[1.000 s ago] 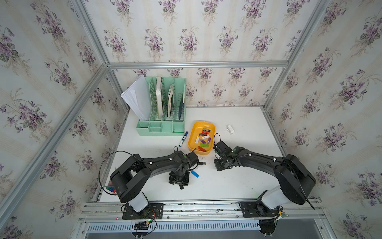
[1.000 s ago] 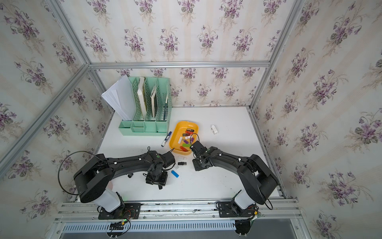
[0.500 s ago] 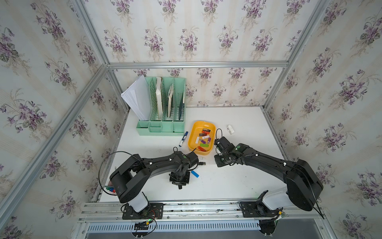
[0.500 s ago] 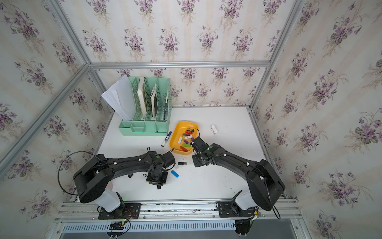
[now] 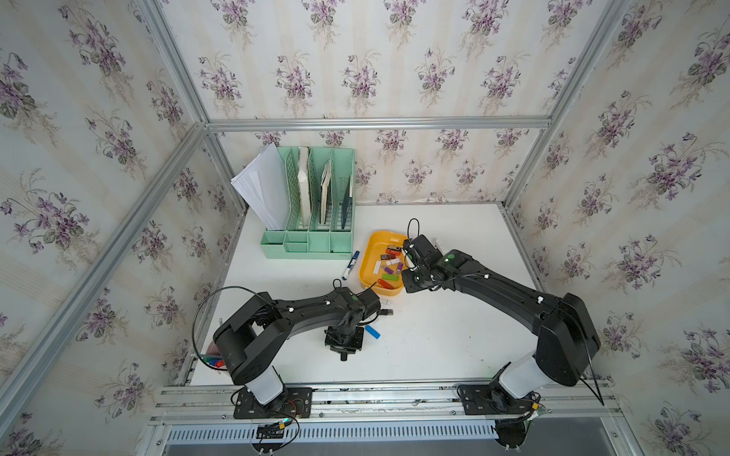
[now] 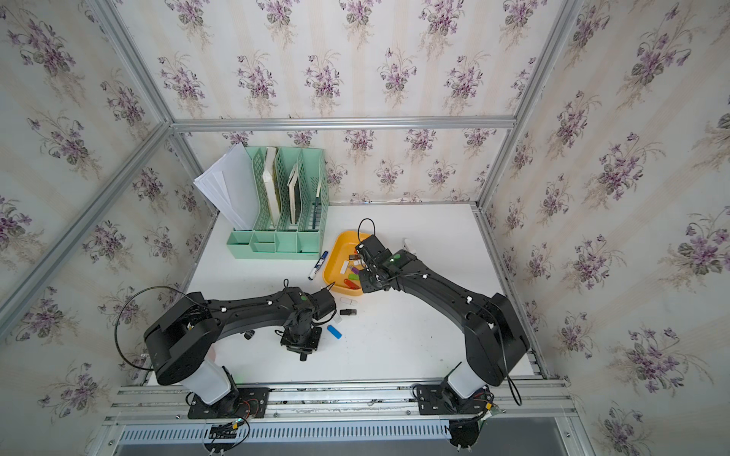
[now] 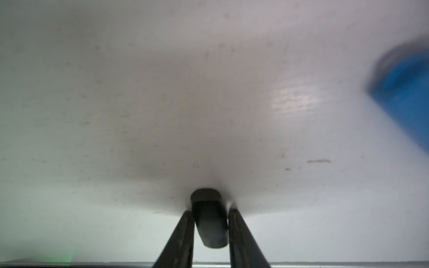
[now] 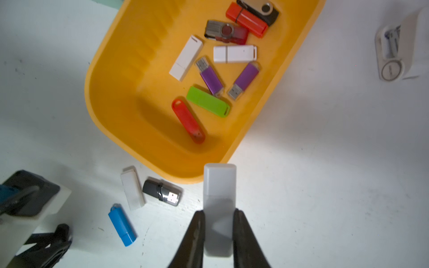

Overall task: Put the usb flash drive into the storage box
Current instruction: Place the USB flash in the storage box.

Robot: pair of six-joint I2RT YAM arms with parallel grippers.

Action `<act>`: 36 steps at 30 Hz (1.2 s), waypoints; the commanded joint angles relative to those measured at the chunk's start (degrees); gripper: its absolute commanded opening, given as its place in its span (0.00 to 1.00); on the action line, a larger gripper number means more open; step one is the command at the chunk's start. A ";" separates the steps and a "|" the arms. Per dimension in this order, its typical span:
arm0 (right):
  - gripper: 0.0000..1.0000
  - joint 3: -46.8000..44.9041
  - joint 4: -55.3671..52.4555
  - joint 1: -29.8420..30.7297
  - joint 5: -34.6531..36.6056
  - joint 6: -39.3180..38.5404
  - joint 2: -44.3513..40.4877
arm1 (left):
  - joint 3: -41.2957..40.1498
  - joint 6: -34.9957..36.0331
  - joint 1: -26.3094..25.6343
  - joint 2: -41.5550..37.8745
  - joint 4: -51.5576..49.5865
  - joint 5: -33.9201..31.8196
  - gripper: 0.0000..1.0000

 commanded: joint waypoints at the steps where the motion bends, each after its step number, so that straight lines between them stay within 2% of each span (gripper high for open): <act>1: 0.17 3.66 1.25 -0.39 -2.43 -2.29 3.45 | 0.29 0.93 0.71 0.42 -1.17 -1.42 0.30; 19: 0.16 23.47 4.93 -2.45 -12.10 -3.54 27.03 | -0.70 7.53 9.38 -0.10 -1.66 -1.03 0.30; 26: 0.16 28.86 4.50 -2.98 -13.67 -0.74 32.67 | -2.20 8.24 10.79 -0.93 -1.12 -0.63 0.30; 36: 0.16 30.91 5.45 -3.16 -15.56 3.11 35.77 | -4.20 8.85 12.06 -2.56 -0.83 -0.48 0.30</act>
